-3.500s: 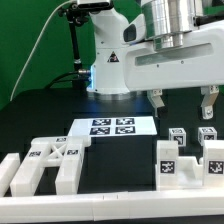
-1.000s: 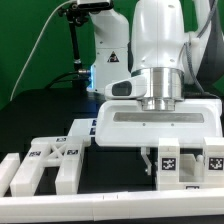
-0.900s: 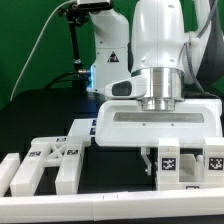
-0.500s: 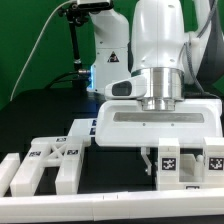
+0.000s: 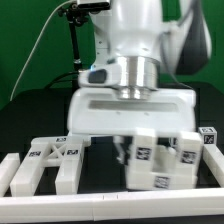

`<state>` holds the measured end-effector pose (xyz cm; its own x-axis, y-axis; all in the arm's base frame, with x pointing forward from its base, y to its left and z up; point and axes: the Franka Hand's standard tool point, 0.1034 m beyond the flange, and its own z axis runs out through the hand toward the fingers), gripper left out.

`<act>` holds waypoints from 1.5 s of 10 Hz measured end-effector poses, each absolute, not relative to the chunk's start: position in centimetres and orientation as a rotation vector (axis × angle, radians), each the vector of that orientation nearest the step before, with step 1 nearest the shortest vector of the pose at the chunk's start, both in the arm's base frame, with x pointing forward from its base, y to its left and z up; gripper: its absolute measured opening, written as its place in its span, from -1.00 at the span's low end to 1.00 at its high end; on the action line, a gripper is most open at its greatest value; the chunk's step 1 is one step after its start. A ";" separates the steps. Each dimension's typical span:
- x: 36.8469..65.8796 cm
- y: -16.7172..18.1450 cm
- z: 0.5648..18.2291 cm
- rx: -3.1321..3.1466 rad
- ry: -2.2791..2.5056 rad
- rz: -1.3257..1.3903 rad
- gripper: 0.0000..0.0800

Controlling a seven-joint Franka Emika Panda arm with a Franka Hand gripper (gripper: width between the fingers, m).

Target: Assemble chair

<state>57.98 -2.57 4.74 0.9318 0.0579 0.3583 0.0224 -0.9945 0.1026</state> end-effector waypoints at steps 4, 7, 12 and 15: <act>55.7 -3.2 11.1 3.160 0.039 0.038 -0.91; 55.2 -2.6 10.3 3.182 0.037 -0.243 -0.91; 55.6 -1.9 10.3 3.049 0.066 -0.893 -0.91; 55.3 -2.0 9.4 2.922 0.074 -1.201 -0.91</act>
Offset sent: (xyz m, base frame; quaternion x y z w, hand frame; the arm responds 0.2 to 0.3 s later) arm -0.0068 -0.0061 0.0693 -0.0154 -0.3619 -0.0575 0.9303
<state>55.34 -1.99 9.39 0.7103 0.0504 -0.7021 0.0362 -0.9987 -0.0351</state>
